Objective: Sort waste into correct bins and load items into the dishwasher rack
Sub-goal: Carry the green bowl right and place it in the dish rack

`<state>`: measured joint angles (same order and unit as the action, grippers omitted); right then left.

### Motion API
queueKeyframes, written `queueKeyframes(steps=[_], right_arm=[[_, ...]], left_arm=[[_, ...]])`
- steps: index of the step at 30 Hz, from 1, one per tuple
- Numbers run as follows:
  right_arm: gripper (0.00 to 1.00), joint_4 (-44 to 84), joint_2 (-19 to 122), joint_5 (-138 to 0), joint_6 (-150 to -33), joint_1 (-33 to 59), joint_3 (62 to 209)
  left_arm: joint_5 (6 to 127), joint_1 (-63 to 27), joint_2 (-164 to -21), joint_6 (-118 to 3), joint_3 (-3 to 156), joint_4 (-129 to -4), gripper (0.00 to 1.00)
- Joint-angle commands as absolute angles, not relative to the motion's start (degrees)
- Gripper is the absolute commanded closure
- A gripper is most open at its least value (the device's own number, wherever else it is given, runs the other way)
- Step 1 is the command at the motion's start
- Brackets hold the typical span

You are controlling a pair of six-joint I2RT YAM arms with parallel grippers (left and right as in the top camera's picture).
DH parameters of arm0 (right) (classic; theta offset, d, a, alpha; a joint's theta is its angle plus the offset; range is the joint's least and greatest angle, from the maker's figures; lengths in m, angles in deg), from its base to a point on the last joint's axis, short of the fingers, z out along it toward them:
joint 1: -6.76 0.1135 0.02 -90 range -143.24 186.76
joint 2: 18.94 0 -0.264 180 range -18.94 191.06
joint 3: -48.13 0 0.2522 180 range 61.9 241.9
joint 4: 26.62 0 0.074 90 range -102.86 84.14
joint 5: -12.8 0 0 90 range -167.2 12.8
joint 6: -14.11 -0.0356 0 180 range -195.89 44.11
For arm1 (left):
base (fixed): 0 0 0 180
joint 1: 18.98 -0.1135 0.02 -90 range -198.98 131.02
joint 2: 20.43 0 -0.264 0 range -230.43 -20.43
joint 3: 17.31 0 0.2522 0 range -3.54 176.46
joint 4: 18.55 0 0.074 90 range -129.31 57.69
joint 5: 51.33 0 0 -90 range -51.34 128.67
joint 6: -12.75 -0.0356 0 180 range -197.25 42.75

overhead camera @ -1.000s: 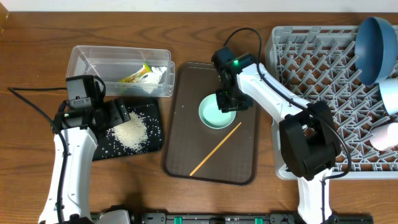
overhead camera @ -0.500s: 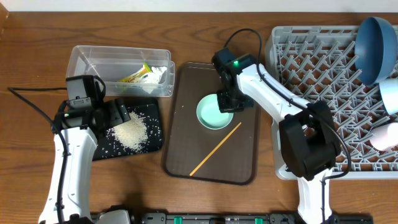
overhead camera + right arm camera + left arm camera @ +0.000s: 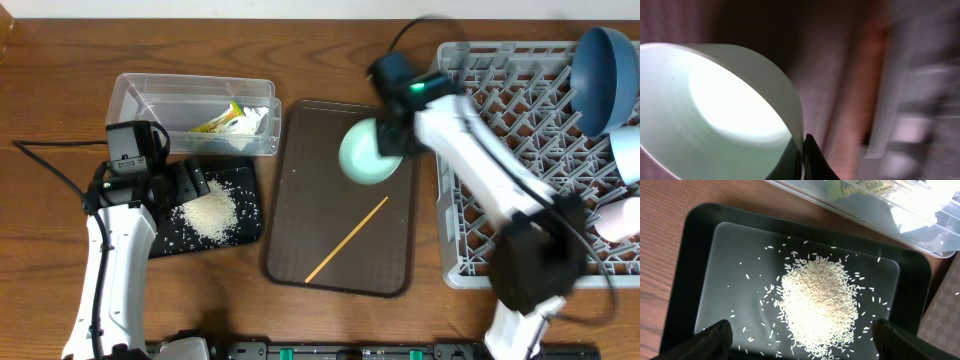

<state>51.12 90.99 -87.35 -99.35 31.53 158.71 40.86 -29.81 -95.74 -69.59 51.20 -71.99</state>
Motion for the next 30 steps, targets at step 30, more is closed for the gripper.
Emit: queueKeyframes(steps=[30], right_arm=[[0.99, 44.1, 86.9, -145.8, -93.0, 16.1, 160.3]], left_arm=[[40.5, -30.0, -95.2, -69.7, 51.4, -72.1, 0.08]])
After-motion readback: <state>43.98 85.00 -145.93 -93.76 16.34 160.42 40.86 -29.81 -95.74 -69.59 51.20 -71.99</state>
